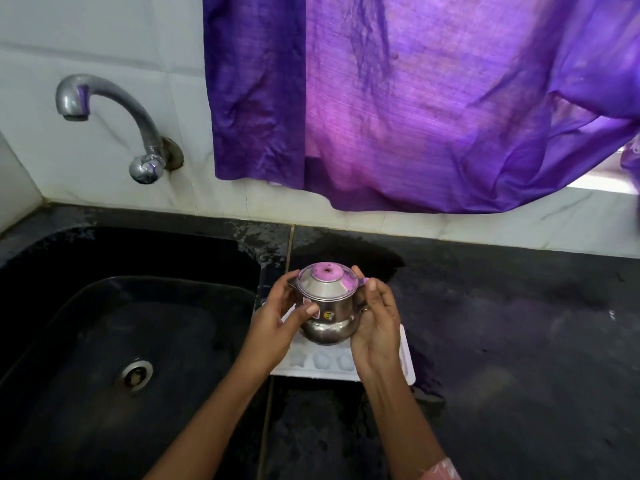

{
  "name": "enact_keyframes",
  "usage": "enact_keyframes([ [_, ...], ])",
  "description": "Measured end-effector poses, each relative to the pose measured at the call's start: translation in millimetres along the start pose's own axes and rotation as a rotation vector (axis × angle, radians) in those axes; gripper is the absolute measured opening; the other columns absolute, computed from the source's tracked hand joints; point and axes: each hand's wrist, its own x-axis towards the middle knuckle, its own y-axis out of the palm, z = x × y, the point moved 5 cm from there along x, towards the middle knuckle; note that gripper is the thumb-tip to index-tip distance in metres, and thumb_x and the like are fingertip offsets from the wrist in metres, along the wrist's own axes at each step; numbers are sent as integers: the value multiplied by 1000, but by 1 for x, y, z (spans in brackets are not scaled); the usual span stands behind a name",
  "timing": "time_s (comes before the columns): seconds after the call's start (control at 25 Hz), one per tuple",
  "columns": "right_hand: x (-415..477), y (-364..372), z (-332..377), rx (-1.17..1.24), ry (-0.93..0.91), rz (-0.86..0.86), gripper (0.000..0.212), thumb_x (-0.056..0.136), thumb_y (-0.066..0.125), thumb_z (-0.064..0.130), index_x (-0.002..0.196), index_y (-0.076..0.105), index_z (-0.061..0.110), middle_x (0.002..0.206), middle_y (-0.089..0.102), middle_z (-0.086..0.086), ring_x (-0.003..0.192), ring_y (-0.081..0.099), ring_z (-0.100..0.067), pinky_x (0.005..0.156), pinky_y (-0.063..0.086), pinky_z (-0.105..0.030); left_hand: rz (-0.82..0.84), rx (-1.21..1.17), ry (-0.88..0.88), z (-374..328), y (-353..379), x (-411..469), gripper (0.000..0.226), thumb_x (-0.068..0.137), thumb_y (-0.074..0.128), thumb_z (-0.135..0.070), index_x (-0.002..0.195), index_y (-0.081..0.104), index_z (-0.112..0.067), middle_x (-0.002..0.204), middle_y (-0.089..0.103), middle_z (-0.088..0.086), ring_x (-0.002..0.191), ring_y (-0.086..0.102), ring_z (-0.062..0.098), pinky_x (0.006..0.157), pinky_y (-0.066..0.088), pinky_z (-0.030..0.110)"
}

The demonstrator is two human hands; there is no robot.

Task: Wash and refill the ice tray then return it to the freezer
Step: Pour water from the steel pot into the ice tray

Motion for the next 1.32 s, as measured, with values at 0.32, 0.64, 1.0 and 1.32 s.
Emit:
enact_keyframes([
  [0.32, 50, 4, 5, -391, -65, -176, 11, 86, 62, 15, 85, 71, 21, 80, 70, 8, 80, 61, -7, 75, 51, -21, -3, -14, 11, 3, -3, 59, 55, 76, 60, -17, 127, 41, -23, 123, 56, -9, 112, 55, -3, 89, 45, 14],
  [0.64, 88, -20, -9, -540, 29, -261, 26, 84, 66, 15, 110, 68, 10, 98, 70, -5, 82, 64, -9, 94, 50, -36, 40, 49, -69, 38, 5, 96, 51, 88, 56, 0, 128, 34, -23, 123, 53, -8, 107, 53, -10, 91, 43, 13],
  [1.0, 94, -27, -22, -568, 100, -287, 30, 84, 66, 19, 114, 66, 14, 110, 69, -8, 100, 65, -20, 97, 49, -40, 51, 31, -125, 51, 5, 102, 53, 89, 50, 7, 132, 31, -18, 126, 51, -5, 114, 50, -3, 95, 42, 12],
  [1.32, 86, -21, -18, -606, 127, -248, 37, 85, 66, 20, 121, 61, 13, 120, 65, -7, 110, 60, -17, 103, 44, -38, 95, 101, -180, 46, 3, 95, 71, 92, 53, -8, 149, 12, -16, 146, 36, 0, 133, 36, 13, 111, 32, 31],
])
